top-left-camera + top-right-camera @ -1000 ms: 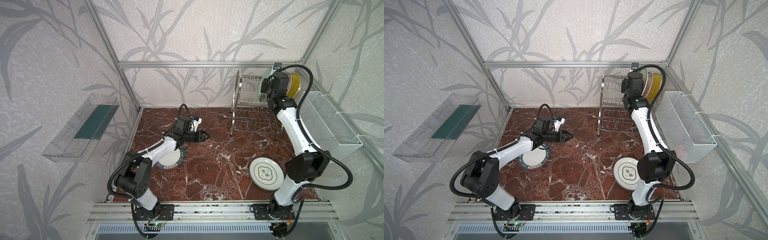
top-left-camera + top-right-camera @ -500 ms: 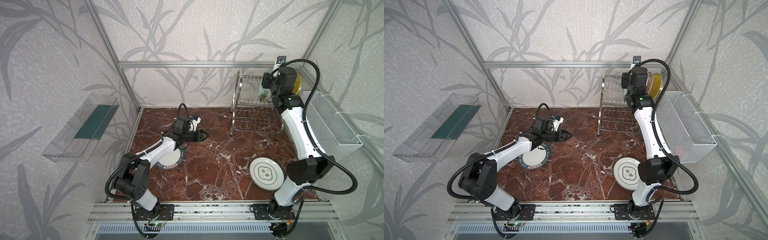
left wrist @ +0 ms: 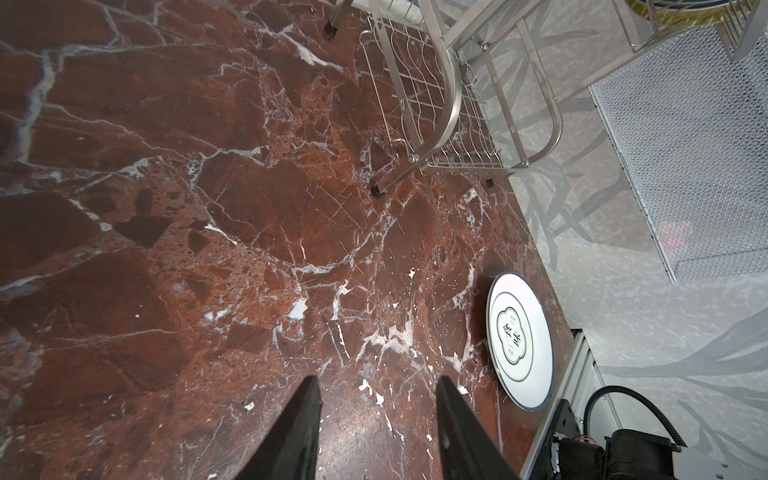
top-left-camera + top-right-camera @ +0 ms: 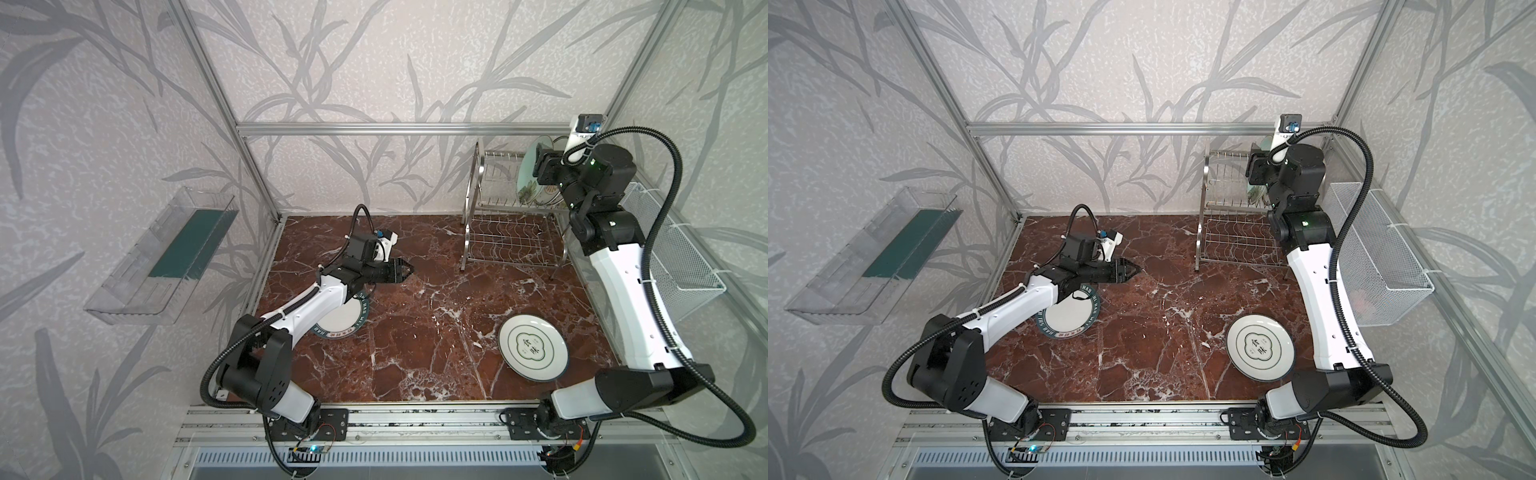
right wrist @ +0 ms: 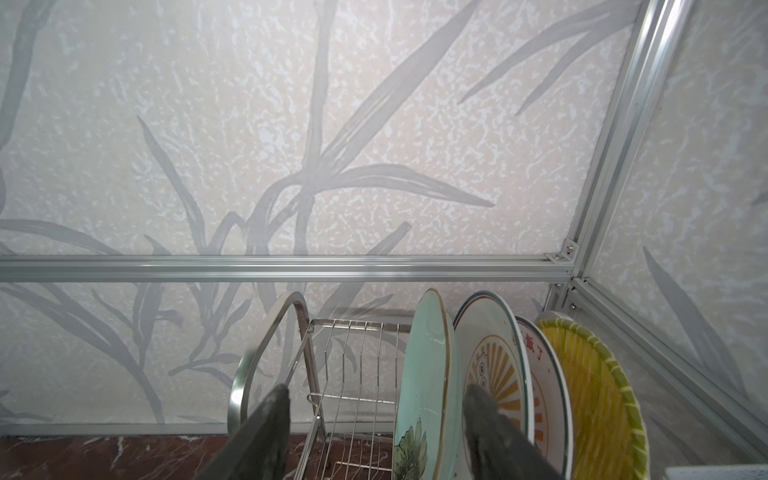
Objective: Load the plates into the dish rack
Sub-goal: 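Open the right gripper and release the plate in the rack, then withdraw the right gripper from the rack while the left moves over the white plate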
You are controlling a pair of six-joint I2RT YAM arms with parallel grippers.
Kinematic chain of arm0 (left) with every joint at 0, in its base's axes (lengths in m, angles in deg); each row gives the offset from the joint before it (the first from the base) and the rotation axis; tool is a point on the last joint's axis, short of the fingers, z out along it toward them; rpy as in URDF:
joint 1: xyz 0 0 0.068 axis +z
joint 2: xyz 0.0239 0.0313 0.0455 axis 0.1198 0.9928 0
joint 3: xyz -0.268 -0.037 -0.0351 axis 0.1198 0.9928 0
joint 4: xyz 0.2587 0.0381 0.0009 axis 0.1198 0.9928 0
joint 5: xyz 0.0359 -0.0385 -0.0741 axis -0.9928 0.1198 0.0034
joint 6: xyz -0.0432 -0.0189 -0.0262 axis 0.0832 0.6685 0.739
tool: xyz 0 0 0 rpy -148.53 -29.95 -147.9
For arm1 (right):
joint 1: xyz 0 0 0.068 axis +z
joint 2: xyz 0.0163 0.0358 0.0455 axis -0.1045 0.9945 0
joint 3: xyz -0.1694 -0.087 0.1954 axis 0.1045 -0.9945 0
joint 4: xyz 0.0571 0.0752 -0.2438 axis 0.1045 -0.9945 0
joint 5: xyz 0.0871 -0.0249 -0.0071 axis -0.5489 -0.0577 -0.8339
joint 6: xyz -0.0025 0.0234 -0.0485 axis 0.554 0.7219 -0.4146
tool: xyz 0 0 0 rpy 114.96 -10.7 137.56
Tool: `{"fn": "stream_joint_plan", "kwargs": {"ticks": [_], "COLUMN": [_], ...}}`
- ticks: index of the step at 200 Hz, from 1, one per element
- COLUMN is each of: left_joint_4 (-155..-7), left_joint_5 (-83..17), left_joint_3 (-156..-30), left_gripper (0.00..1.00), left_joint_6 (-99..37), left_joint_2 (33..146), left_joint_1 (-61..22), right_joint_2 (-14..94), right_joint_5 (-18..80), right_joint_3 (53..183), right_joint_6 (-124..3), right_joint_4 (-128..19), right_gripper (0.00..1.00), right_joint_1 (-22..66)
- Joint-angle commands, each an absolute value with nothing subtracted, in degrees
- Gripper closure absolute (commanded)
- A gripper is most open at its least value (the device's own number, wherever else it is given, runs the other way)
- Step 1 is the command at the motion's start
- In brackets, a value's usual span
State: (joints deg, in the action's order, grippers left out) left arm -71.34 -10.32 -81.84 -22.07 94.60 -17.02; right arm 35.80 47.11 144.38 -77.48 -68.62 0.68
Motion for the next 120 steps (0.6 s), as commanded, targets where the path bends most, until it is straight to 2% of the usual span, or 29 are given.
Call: {"fn": "stream_joint_plan", "kwargs": {"ticks": [1, 73, 120], "left_joint_4": [-70.1, -67.1, -66.8], "left_joint_5": [-13.1, -18.0, -20.4], "left_joint_3": [-81.7, -80.1, -76.2], "left_gripper": [0.56, 0.55, 0.55], "left_joint_6": [-23.8, -23.0, -18.0], "left_joint_2": [92.2, 90.5, 89.3], "left_joint_1": [-16.8, -14.9, -8.9], "right_joint_2": [32.7, 28.6, 28.0], "right_joint_5": [41.5, 30.9, 26.6], "right_joint_3": [140.6, 126.5, 117.3], "right_joint_6": [-75.2, -70.7, -69.7], "right_joint_4": [-66.7, -61.3, -55.4], "right_gripper": [0.35, 0.36, 0.36], "right_joint_1": [0.7, 1.1, 4.2]}}
